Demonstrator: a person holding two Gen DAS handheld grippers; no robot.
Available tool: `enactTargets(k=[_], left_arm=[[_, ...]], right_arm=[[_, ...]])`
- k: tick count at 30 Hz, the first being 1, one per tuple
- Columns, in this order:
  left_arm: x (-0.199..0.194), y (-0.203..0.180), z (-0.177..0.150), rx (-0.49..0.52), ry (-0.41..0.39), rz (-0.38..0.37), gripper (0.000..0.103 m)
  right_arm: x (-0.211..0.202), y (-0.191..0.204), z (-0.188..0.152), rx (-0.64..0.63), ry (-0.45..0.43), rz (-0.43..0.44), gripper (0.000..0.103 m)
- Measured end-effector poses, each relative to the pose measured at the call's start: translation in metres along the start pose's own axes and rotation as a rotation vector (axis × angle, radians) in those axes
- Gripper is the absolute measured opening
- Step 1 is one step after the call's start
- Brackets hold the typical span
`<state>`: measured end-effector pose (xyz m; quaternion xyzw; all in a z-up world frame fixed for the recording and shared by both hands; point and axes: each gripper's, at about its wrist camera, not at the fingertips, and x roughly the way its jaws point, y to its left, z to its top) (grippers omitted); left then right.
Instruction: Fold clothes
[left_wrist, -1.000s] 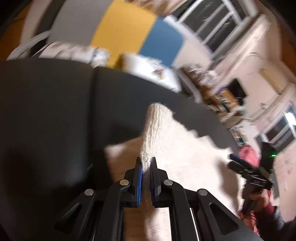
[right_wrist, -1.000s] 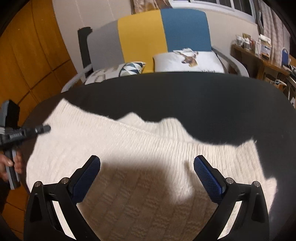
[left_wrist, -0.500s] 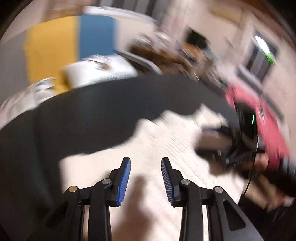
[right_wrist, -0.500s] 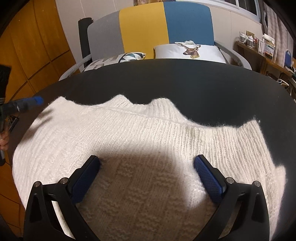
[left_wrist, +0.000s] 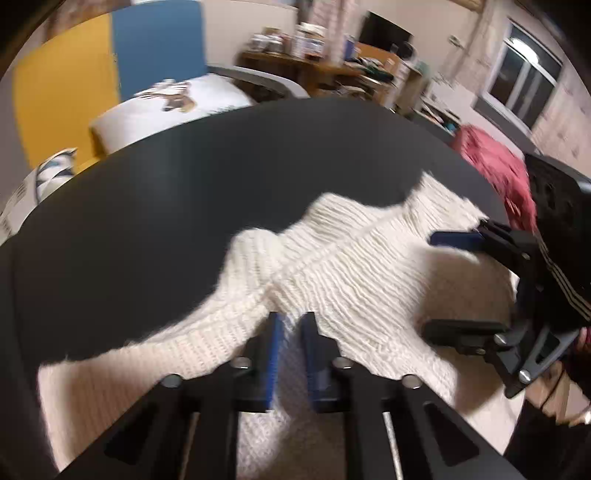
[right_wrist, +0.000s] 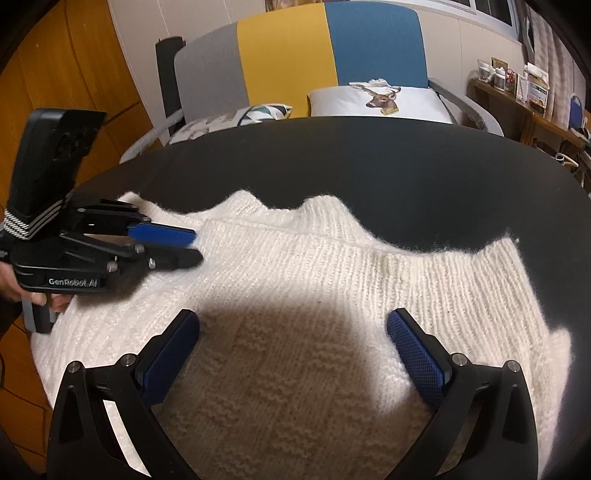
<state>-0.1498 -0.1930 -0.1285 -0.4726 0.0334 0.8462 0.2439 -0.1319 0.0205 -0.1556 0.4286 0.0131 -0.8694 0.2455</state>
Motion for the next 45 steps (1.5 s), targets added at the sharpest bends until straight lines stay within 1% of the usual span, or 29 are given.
enactTargets(k=[4,5,6,9,11,12,13,15,18,20,21,22,23,25,27,29,30,32,33,34,35,37,40,42,43,45], left_arm=[[0.0,0.007,0.003,-0.068,-0.061,0.025,0.005],[0.002,0.008,0.003,-0.092,-0.076,0.029,0.005],[0.007,0.009,0.002,-0.113,-0.083,0.039,0.004],[0.016,0.015,0.001,-0.161,-0.064,0.026,0.003],[0.012,0.021,-0.001,-0.195,-0.072,-0.014,0.008],[0.009,0.023,-0.003,-0.206,-0.079,-0.038,0.016],[0.003,0.028,-0.006,-0.227,-0.088,-0.057,0.018],[-0.016,0.036,-0.018,-0.282,-0.118,-0.053,0.019],[-0.063,0.051,-0.05,-0.356,-0.229,-0.034,0.022],[-0.093,0.069,-0.078,-0.428,-0.275,0.009,0.024],[-0.105,0.077,-0.095,-0.469,-0.284,0.024,0.026],[-0.114,0.086,-0.113,-0.513,-0.287,0.023,0.027],[-0.124,0.095,-0.136,-0.567,-0.281,0.011,0.028],[-0.134,0.102,-0.167,-0.621,-0.275,-0.013,0.028],[-0.145,0.098,-0.197,-0.629,-0.275,-0.04,0.028],[-0.153,0.088,-0.212,-0.598,-0.285,-0.071,0.028],[-0.155,0.082,-0.216,-0.578,-0.291,-0.095,0.029],[-0.153,0.07,-0.219,-0.528,-0.293,-0.131,0.029],[-0.152,0.064,-0.22,-0.502,-0.293,-0.148,0.029],[-0.151,0.06,-0.22,-0.48,-0.293,-0.156,0.029],[-0.147,0.058,-0.219,-0.473,-0.288,-0.154,0.029],[-0.139,0.058,-0.22,-0.475,-0.27,-0.145,0.029],[-0.132,0.065,-0.228,-0.517,-0.273,-0.173,0.029],[-0.131,0.07,-0.235,-0.558,-0.279,-0.197,0.029],[-0.131,0.072,-0.239,-0.575,-0.285,-0.204,0.029],[-0.132,0.072,-0.245,-0.602,-0.297,-0.217,0.029]], right_arm=[[-0.013,0.0,0.013,0.011,-0.02,0.01,0.103],[-0.014,-0.001,0.015,0.008,-0.021,0.001,0.103],[-0.014,-0.002,0.017,0.002,-0.02,-0.012,0.103],[0.0,-0.002,0.008,-0.021,0.015,-0.021,0.103],[0.01,-0.001,-0.001,-0.033,0.009,-0.028,0.103],[0.012,-0.002,-0.003,-0.034,0.011,-0.027,0.103],[0.013,-0.003,-0.003,-0.029,0.015,-0.019,0.103],[0.013,-0.005,-0.004,-0.019,0.01,-0.005,0.103],[0.013,-0.006,-0.004,-0.02,0.005,-0.006,0.103],[0.013,-0.006,-0.005,-0.02,0.003,-0.008,0.103],[0.012,-0.006,-0.005,-0.02,0.002,-0.009,0.103],[0.012,-0.006,-0.005,-0.02,0.001,-0.009,0.103],[0.011,-0.007,-0.007,-0.02,0.001,-0.01,0.103],[0.01,-0.006,-0.006,-0.017,0.012,-0.016,0.103],[0.009,-0.004,-0.003,-0.013,0.038,-0.032,0.103],[-0.002,0.005,0.002,0.012,0.051,-0.022,0.103],[-0.012,0.013,0.003,0.024,0.039,0.008,0.103],[-0.031,0.032,0.002,0.035,0.019,0.104,0.103],[-0.036,0.045,0.0,0.022,0.023,0.139,0.103],[-0.04,0.058,-0.004,0.003,0.031,0.169,0.103],[-0.041,0.068,-0.007,-0.015,0.042,0.178,0.103],[-0.031,0.08,-0.015,-0.044,0.082,0.147,0.103],[-0.013,0.098,-0.027,-0.087,0.146,0.091,0.103],[0.001,0.101,-0.033,-0.154,0.154,0.009,0.103],[0.005,0.101,-0.034,-0.183,0.144,-0.019,0.103],[0.009,0.097,-0.032,-0.198,0.123,-0.042,0.103]])
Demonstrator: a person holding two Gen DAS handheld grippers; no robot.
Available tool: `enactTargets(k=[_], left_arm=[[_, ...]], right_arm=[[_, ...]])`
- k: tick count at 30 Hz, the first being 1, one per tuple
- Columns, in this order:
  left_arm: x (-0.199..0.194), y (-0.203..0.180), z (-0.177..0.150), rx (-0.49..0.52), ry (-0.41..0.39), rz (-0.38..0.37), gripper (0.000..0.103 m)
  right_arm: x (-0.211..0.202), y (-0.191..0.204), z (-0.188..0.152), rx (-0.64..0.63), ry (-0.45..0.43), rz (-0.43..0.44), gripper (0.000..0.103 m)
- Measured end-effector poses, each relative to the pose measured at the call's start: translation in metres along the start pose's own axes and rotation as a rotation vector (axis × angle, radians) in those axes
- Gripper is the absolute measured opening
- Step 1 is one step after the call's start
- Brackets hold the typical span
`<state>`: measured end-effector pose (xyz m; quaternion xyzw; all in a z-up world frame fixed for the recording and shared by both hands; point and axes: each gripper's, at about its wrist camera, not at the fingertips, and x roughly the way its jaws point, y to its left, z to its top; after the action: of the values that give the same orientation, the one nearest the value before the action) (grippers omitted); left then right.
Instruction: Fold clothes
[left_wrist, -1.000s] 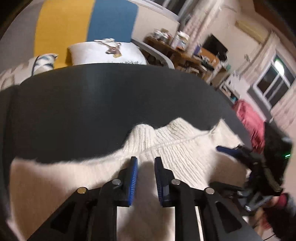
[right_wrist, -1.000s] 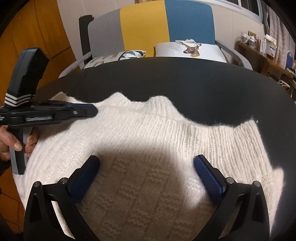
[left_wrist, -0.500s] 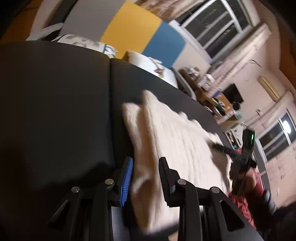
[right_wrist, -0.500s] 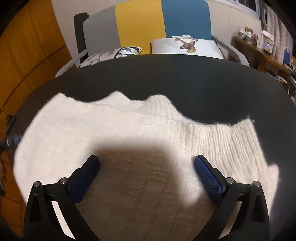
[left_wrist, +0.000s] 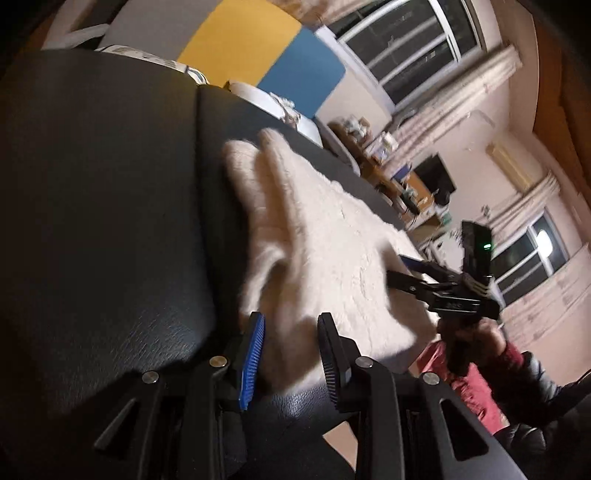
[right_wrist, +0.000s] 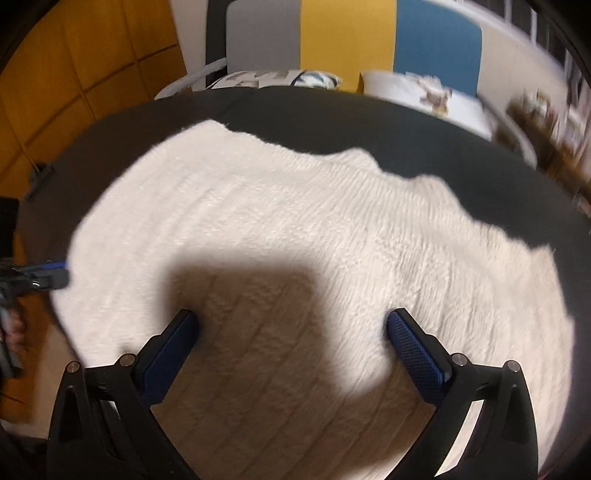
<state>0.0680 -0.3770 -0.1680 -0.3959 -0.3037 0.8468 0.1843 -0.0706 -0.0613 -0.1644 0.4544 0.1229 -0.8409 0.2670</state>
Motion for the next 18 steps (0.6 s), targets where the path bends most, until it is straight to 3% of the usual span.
enactTargets(k=[2,4,6,9,12,14,18], left_arm=[[-0.002,-0.011,-0.006,0.033,-0.014,-0.051,0.029],[0.004,-0.024,-0.007,0.092,-0.014,-0.054,0.029],[0.011,-0.029,-0.007,0.124,0.0,-0.01,0.029],[0.024,-0.032,0.003,0.111,0.027,-0.055,0.029],[0.037,-0.046,0.005,0.145,0.063,-0.16,0.03],[0.047,-0.055,0.0,0.18,0.086,-0.143,0.03],[0.06,-0.05,-0.006,0.118,0.101,-0.158,0.03]], right_arm=[[0.003,-0.006,-0.001,-0.014,-0.02,-0.003,0.103],[0.003,-0.008,-0.005,-0.049,-0.034,0.005,0.103],[0.003,-0.005,-0.01,-0.14,-0.021,-0.002,0.103],[0.001,-0.011,-0.018,-0.253,-0.02,-0.021,0.103],[-0.001,-0.037,-0.017,-0.183,-0.006,-0.022,0.103],[-0.003,-0.046,-0.014,-0.148,0.011,-0.041,0.103],[-0.017,-0.039,-0.002,-0.092,0.03,-0.036,0.103]])
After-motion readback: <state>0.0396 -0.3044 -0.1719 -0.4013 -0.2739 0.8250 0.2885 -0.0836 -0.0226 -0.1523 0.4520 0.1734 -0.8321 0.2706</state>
